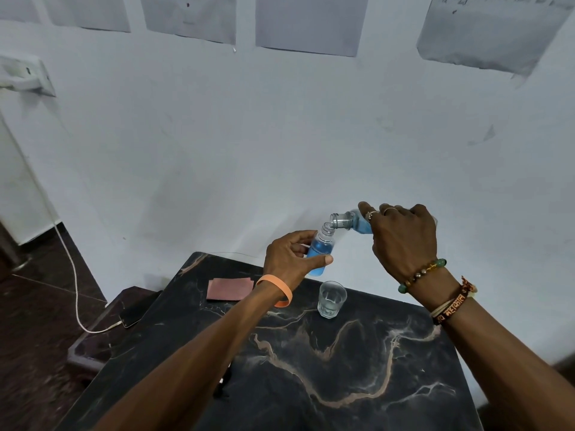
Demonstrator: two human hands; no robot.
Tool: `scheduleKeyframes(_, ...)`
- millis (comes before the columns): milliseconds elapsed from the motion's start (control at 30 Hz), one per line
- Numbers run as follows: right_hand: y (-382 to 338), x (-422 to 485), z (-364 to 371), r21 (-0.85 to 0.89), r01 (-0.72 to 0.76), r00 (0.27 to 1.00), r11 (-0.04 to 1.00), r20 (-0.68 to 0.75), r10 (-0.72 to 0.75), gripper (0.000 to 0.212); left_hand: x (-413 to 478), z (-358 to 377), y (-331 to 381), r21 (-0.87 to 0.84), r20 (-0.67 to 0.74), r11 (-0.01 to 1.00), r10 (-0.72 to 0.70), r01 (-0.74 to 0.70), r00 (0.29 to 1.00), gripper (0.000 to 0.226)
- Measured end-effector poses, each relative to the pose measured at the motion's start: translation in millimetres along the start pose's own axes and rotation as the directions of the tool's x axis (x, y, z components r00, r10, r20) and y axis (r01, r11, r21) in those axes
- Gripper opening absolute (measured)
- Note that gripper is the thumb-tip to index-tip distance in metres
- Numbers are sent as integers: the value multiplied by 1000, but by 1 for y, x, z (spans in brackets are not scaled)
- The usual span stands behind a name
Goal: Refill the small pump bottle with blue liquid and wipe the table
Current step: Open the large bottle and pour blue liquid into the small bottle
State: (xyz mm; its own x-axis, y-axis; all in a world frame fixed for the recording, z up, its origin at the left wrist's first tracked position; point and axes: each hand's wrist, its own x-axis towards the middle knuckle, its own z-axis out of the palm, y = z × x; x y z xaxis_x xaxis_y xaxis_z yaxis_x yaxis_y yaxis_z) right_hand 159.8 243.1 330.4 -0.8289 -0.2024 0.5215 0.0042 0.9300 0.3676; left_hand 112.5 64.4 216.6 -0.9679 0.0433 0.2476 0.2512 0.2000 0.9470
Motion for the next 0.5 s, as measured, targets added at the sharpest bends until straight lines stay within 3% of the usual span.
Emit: scheduleKeyframes(500,-4,0,-2,-11,5,1000,1000,-4,-5,47,-3,-2,1,-13,-4,1000,-12,12,1000,53)
